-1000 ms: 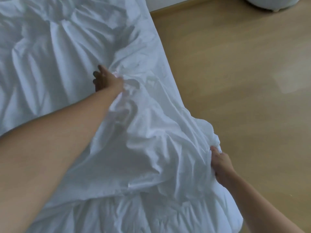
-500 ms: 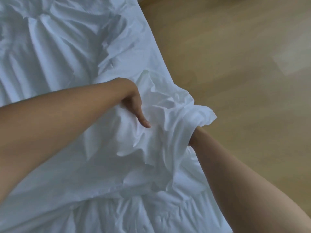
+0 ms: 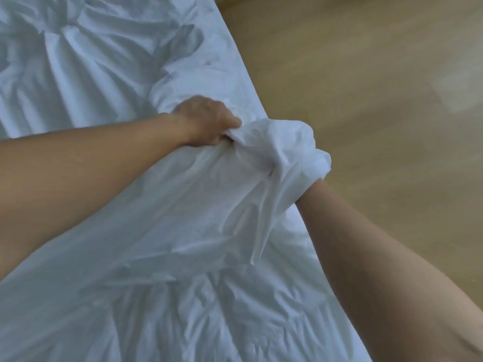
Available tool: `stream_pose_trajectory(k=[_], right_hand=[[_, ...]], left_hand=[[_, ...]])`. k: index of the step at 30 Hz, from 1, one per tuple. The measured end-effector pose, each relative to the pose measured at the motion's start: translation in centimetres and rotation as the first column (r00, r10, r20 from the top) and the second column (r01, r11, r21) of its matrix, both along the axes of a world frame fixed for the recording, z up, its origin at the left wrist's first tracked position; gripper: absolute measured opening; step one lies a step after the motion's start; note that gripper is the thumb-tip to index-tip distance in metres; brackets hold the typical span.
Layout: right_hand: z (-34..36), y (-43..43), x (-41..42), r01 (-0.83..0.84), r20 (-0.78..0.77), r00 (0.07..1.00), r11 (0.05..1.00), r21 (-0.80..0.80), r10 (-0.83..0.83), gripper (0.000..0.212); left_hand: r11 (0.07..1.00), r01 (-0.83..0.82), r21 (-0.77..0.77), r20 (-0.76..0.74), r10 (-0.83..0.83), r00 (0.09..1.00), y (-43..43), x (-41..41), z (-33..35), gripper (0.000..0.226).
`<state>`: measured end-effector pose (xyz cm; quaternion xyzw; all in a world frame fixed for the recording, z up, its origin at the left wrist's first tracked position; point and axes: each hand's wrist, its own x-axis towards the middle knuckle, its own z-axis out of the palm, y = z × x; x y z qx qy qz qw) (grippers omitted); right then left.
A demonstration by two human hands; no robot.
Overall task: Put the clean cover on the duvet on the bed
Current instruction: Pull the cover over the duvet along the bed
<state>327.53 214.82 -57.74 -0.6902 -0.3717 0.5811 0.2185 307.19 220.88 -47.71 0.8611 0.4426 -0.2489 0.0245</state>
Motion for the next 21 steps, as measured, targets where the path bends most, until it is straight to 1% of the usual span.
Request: stream_pose_trajectory(k=[1, 2, 3, 4, 5, 6, 7, 8, 9, 10, 11, 12, 13, 14, 15, 16, 17, 18, 19, 20, 21], right_hand=[[0.4, 2.0, -0.1, -0.128, 0.297, 0.945, 0.991, -0.041, 0.134, 0.02], [1.7, 3.4, 0.0, -0.281, 0.52, 0.78, 0.937, -0.207, 0.348, 0.015], [3.2, 4.7, 0.1, -0.411, 0.53, 0.665, 0.85, -0.329, 0.526, 0.015], [3.8, 5.3, 0.7, -0.474, 0.475, 0.652, 0.807, -0.353, 0.591, 0.02], [4.0, 5.8, 1.3, -0.459, 0.465, 0.669, 0.814, -0.356, 0.58, 0.026], [3.9, 5.5, 2.3, -0.363, 0.415, 0.784, 0.883, -0.296, 0.461, 0.031], [3.4, 4.6, 3.4, -0.202, 0.277, 0.925, 0.953, -0.224, 0.261, 0.031], [2.2, 2.3, 4.7, -0.024, 0.07, 0.997, 0.983, -0.182, 0.038, 0.027], [0.9, -0.3, 6.1, 0.154, -0.098, 0.979, 0.961, -0.231, -0.18, 0.026], [-0.3, -3.7, 8.0, 0.244, -0.197, 0.923, 0.897, -0.369, -0.332, 0.025], [-1.7, -6.9, 9.8, 0.242, -0.245, 0.876, 0.818, -0.522, -0.416, 0.025], [-3.1, -9.9, 11.3, 0.211, -0.259, 0.849, 0.744, -0.634, -0.461, 0.027], [-3.6, -12.2, 12.4, 0.18, -0.274, 0.821, 0.682, -0.709, -0.501, 0.03], [-3.8, -13.8, 13.0, 0.171, -0.276, 0.792, 0.632, -0.756, -0.545, 0.029], [-4.0, -14.9, 13.4, 0.18, -0.269, 0.77, 0.601, -0.779, -0.579, 0.025], [-4.2, -15.3, 13.5, 0.164, -0.286, 0.777, 0.62, -0.767, -0.56, 0.02], [-4.1, -15.5, 13.4, 0.12, -0.328, 0.801, 0.671, -0.731, -0.501, 0.022], [-3.9, -15.4, 13.3, 0.057, -0.366, 0.832, 0.721, -0.691, -0.417, 0.029], [-3.8, -15.2, 13.2, 0.013, -0.386, 0.854, 0.755, -0.655, -0.35, 0.031], [-3.7, -14.9, 13.0, -0.011, -0.395, 0.866, 0.778, -0.628, -0.306, 0.029], [-3.5, -14.8, 13.0, -0.031, -0.406, 0.872, 0.796, -0.605, -0.274, 0.028]], left_hand=[[0.995, 0.016, 0.098, 0.049, -0.021, 0.999, 1.3, -0.1, 0.8, 0.01], [0.983, 0.035, 0.181, 0.1, -0.053, 0.994, 2.8, -0.1, 1.6, 0.008], [0.97, 0.053, 0.235, 0.13, -0.086, 0.988, 4.0, 0.1, 2.4, 0.006], [0.965, 0.071, 0.253, 0.142, -0.109, 0.984, 4.9, 0.7, 2.8, 0.005], [0.967, 0.075, 0.245, 0.126, -0.108, 0.986, 5.4, 1.4, 2.6, 0.004], [0.975, 0.058, 0.213, 0.094, -0.08, 0.992, 5.7, 2.1, 1.8, 0.006], [0.985, 0.02, 0.173, 0.046, -0.028, 0.999, 5.7, 2.6, 0.6, 0.01], [0.99, -0.033, 0.135, -0.015, 0.035, 0.999, 5.6, 2.8, -0.7, 0.012], [0.987, -0.097, 0.131, -0.05, 0.104, 0.993, 5.6, 2.4, -1.9, 0.012], [0.973, -0.173, 0.155, -0.062, 0.185, 0.981, 5.7, 1.5, -2.9, 0.008], [0.952, -0.249, 0.175, -0.049, 0.261, 0.964, 6.2, 0.5, -3.5, 0.005], [0.94, -0.291, 0.18, -0.023, 0.3, 0.954, 6.8, -0.3, -4.4, 0.009], [0.935, -0.295, 0.198, -0.009, 0.303, 0.953, 7.2, -0.8, -4.5, 0.014], [0.935, -0.278, 0.219, -0.009, 0.287, 0.958, 7.4, -0.7, -4.7, 0.017], [0.939, -0.257, 0.229, -0.016, 0.267, 0.963, 7.7, 0.2, -5.0, 0.015], [0.946, -0.233, 0.224, -0.043, 0.248, 0.968, 7.8, 1.6, -5.5, 0.01], [0.947, -0.242, 0.212, -0.052, 0.258, 0.965, 7.6, 3.3, -6.0, 0.013], [0.942, -0.259, 0.212, -0.047, 0.274, 0.961, 7.0, 5.1, -6.6, 0.023], [0.943, -0.241, 0.229, -0.015, 0.252, 0.968, 6.1, 6.8, -6.8, 0.031], [0.954, -0.176, 0.245, 0.064, 0.165, 0.984, 4.6, 8.3, -6.8, 0.035], [0.965, -0.063, 0.254, 0.154, 0.025, 0.988, 2.5, 9.7, -7.1, 0.033]])
